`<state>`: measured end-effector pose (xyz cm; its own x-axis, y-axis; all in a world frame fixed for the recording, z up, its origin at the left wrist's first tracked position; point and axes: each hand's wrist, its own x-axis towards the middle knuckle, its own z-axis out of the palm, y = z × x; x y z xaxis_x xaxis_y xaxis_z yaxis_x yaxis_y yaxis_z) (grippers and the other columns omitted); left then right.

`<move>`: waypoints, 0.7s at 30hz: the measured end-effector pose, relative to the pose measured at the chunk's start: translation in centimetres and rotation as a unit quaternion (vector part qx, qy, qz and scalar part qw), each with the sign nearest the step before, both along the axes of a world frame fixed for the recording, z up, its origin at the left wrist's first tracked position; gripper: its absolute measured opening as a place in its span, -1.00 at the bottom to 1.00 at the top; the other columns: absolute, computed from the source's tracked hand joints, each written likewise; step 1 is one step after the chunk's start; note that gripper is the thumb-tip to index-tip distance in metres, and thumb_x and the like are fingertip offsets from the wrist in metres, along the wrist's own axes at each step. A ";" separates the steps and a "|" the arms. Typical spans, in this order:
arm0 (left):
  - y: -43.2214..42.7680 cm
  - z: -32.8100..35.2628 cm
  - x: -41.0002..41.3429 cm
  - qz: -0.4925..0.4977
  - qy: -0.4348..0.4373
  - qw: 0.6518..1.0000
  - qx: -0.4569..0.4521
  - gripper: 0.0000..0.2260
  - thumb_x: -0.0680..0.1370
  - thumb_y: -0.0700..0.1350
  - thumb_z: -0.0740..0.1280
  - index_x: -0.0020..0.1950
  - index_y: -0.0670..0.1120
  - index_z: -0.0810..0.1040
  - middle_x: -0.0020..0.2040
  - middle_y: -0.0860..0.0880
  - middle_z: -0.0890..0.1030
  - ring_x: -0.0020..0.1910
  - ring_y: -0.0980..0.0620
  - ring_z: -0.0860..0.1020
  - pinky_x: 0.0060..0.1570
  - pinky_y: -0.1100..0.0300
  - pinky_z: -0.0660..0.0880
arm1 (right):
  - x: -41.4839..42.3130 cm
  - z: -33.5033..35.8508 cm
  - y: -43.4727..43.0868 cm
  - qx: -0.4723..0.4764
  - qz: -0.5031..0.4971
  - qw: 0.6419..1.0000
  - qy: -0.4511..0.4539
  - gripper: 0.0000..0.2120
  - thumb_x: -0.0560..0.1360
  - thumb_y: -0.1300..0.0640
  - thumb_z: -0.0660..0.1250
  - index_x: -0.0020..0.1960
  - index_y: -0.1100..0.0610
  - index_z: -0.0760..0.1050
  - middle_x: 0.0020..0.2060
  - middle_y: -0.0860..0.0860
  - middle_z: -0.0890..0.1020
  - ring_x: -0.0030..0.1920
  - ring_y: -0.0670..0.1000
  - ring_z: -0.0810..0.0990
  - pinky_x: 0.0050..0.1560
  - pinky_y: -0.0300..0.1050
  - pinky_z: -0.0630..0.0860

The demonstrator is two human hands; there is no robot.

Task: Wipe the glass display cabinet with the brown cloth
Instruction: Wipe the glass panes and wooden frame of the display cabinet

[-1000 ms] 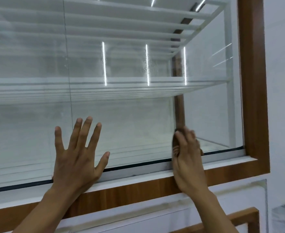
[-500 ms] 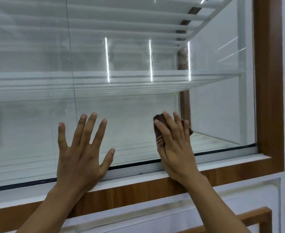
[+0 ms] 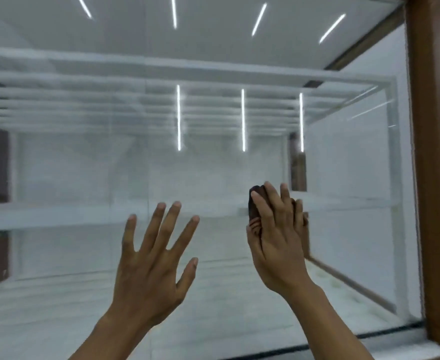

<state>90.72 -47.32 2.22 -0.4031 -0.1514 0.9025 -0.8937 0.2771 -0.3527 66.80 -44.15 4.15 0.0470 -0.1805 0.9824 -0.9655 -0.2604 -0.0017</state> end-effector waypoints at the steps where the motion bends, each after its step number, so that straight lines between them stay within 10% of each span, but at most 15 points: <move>1: -0.2 3.2 0.2 -0.003 -0.005 1.000 0.000 -0.39 0.57 0.17 0.15 0.61 0.04 0.20 0.64 -0.13 0.11 0.62 -0.15 0.11 0.53 -0.32 0.05 | 0.6 3.0 -0.3 -0.007 -0.001 1.000 0.020 -0.43 0.59 0.07 0.14 0.58 -0.05 0.11 0.61 0.00 0.13 0.64 0.10 -0.07 0.58 0.26 -0.14; 11: 0.2 31.5 7.5 -0.010 0.000 0.999 0.043 -0.45 0.66 0.15 0.07 0.63 0.04 0.10 0.65 -0.16 0.04 0.64 -0.18 -0.02 0.57 -0.22 0.05 | 9.7 28.4 -2.5 -0.051 0.029 0.993 0.103 -0.52 0.66 0.10 0.14 0.56 0.09 0.17 0.55 0.05 0.19 0.58 0.19 0.12 0.58 0.20 0.07; 21: -0.1 36.4 21.2 0.029 0.015 0.994 0.108 -0.44 0.66 0.17 0.07 0.64 0.08 0.06 0.66 -0.12 0.02 0.64 -0.17 -0.04 0.59 -0.19 0.01 | 23.5 35.4 -2.7 -0.138 0.197 0.957 -0.160 -0.52 0.54 0.37 0.09 0.46 0.27 0.25 0.40 0.15 0.27 0.39 0.18 0.29 0.40 0.17 0.25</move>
<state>111.95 -47.44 38.59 -0.3609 -0.3647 0.8584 -0.9199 0.2907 -0.2632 90.31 -46.81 39.53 -0.2538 0.0578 0.9655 -0.7540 -0.6371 -0.1601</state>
